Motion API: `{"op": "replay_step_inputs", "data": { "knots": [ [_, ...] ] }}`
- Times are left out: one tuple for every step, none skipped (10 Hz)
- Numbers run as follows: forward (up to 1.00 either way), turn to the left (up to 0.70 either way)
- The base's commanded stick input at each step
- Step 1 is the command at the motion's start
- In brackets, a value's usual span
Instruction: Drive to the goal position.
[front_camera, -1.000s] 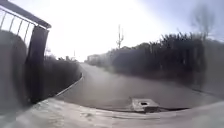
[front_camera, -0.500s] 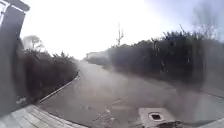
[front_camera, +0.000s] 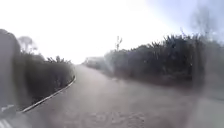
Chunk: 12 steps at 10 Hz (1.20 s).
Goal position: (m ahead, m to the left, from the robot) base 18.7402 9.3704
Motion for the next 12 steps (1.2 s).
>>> {"op": "replay_step_inputs", "data": {
  "knots": [
    [1.0, 0.0],
    [1.0, 0.0],
    [1.0, 0.0],
    [1.0, 0.0],
    [1.0, 0.0],
    [1.0, 0.0],
    [1.0, 0.0],
    [1.0, 0.0],
    [1.0, 0.0],
    [1.0, 0.0],
    [1.0, 0.0],
    [1.0, 0.0]
  ]
}}
